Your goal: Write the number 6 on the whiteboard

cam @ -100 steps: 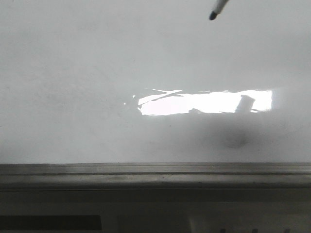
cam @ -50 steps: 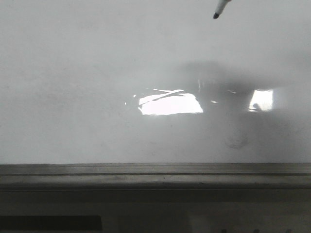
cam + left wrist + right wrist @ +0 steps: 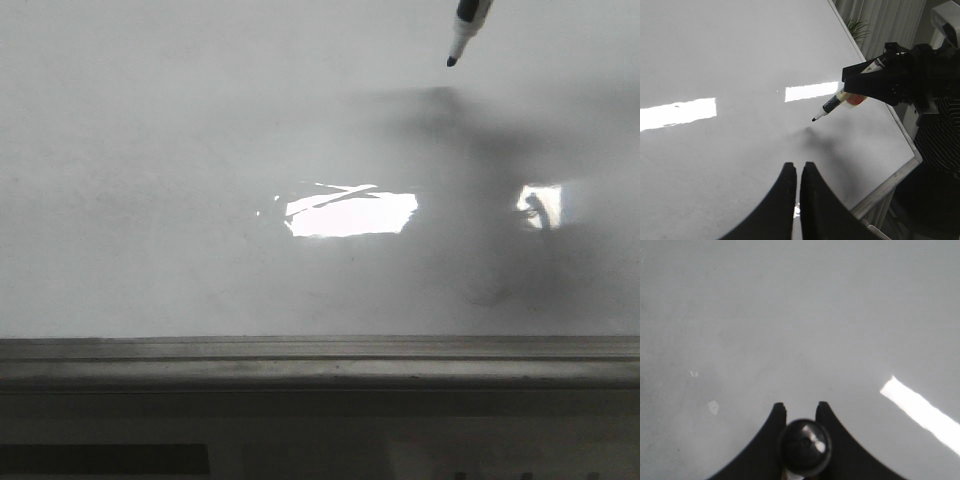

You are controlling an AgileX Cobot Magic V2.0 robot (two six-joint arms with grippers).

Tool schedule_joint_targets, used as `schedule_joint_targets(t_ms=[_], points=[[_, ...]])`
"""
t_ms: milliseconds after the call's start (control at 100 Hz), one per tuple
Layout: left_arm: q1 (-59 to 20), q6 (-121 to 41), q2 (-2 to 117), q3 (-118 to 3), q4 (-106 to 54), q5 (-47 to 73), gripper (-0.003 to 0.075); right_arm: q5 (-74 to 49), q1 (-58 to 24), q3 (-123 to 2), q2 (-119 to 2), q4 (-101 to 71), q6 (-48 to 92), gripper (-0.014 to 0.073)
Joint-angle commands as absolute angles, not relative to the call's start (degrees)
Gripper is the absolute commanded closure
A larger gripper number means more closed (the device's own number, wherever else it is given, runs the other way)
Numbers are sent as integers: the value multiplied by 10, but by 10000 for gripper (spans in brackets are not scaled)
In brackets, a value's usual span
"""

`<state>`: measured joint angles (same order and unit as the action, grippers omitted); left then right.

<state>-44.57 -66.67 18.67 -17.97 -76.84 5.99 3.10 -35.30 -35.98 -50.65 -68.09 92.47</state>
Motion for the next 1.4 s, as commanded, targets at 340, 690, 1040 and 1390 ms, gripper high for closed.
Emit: schedule_joint_targets(t_ms=[340, 690, 1040, 1390], points=[[-450, -663, 190, -195, -777, 71, 741, 47, -354, -382, -506, -679, 930, 638], [-450, -663, 190, -195, -777, 71, 741, -16, -394, -382, -463, -679, 930, 638], [-450, -663, 190, -195, -777, 71, 741, -71, -401, -380, -451, -679, 930, 638], [-450, -663, 190, -195, -777, 71, 741, -11, -402, -380, -424, -263, 539, 638]])
